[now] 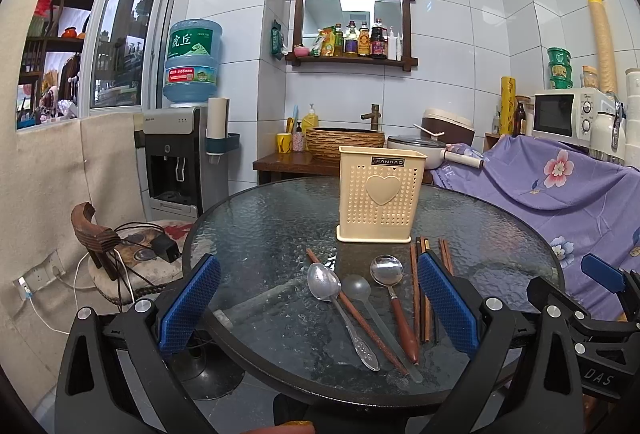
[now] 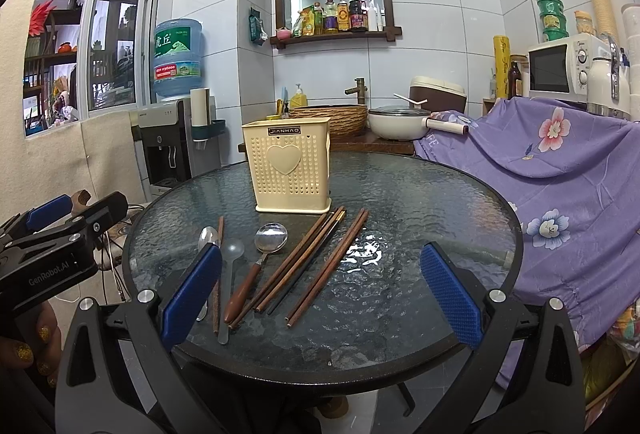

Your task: Organize utensils

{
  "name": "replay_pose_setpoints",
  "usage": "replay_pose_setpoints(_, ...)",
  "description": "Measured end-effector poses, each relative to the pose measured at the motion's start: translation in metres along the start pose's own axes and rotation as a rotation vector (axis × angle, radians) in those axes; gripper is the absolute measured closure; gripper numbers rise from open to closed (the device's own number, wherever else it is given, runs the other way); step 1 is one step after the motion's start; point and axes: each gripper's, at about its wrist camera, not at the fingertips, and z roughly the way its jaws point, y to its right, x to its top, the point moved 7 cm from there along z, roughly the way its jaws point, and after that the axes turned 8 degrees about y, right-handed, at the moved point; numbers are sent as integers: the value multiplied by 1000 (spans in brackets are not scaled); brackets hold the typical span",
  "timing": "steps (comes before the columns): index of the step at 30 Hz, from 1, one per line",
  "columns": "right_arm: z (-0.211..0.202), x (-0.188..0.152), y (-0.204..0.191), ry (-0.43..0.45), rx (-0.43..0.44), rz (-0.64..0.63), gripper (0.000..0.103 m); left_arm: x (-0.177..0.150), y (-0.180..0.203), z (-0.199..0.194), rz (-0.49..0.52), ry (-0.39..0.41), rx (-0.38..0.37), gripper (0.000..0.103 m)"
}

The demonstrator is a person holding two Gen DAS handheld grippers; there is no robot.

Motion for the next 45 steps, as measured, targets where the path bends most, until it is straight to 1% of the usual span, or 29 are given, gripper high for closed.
replay_pose_setpoints(21,-1,1,-1,-1,0,0,5,0,0,0,-2,-1,-1,6)
replay_pose_setpoints(22,4,-4,-3,-2,0,-1,5,0,0,0,-2,-2,-1,6)
replay_pose_setpoints(31,5,-5,-3,-4,0,-1,5,0,0,0,-3,-3,-2,6)
replay_pose_setpoints(34,5,-12,-8,-12,-1,0,5,-10,-4,6,-5,-20,-13,6)
replay_pose_setpoints(35,9,-13,-5,-24,-6,2,5,-11,-4,8,1,-29,-10,6)
replay_pose_setpoints(37,22,-14,-4,-52,-9,8,5,-18,-6,18,29,-72,13,6)
replay_pose_setpoints(38,30,-23,3,-88,-12,19,5,-20,-7,21,38,-87,18,6)
replay_pose_setpoints(40,38,-29,12,-125,-24,28,5,-28,-11,33,55,-131,35,6)
replay_pose_setpoints(43,58,-45,30,-230,-56,35,5,-36,-24,53,41,-210,47,6)
replay_pose_setpoints(44,70,-57,39,-287,-79,44,5,-39,-29,60,30,-233,45,6)
replay_pose_setpoints(45,76,-63,44,-321,-90,50,5,-44,-33,68,21,-265,46,6)
